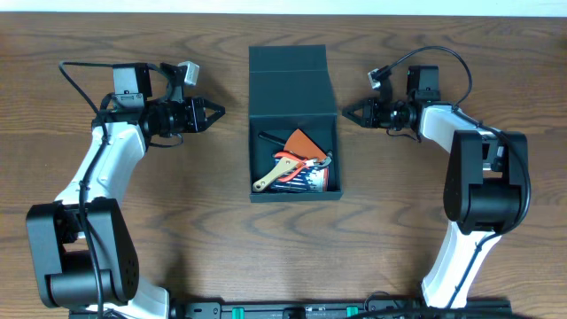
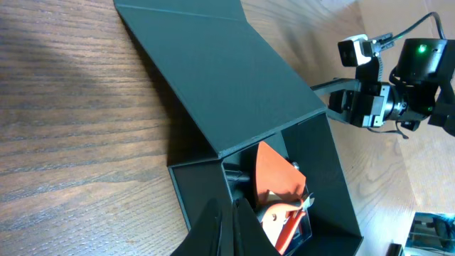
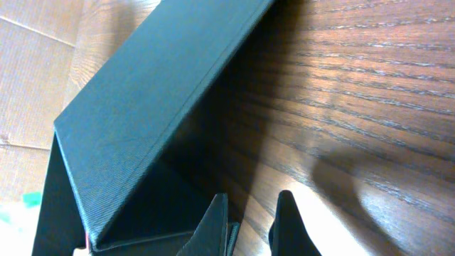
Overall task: Pack container
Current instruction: 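Position both grippers at the box lid edges on either side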
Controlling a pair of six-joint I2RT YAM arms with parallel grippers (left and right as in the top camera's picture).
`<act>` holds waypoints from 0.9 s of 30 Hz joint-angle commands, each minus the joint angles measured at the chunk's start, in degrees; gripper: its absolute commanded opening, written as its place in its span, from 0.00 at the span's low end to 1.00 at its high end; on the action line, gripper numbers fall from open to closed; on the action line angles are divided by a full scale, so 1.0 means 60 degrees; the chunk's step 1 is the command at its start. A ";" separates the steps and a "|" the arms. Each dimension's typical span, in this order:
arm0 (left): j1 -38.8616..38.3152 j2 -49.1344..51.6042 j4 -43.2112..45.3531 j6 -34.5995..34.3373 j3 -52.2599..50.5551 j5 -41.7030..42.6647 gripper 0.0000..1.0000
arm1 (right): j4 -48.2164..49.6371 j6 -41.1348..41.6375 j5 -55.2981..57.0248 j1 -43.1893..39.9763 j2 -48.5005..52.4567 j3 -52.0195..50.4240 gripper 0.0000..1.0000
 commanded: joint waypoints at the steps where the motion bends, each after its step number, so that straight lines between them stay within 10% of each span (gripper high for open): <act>1: 0.0051 0.0044 0.0015 0.0135 0.0025 0.0189 0.06 | 0.0117 0.0244 -0.0219 -0.0011 0.0138 -0.0040 0.01; 27: 0.0051 0.0044 0.0015 0.0131 0.0025 0.0193 0.06 | 0.1916 0.1399 -0.1293 0.0011 0.1319 -0.0036 0.01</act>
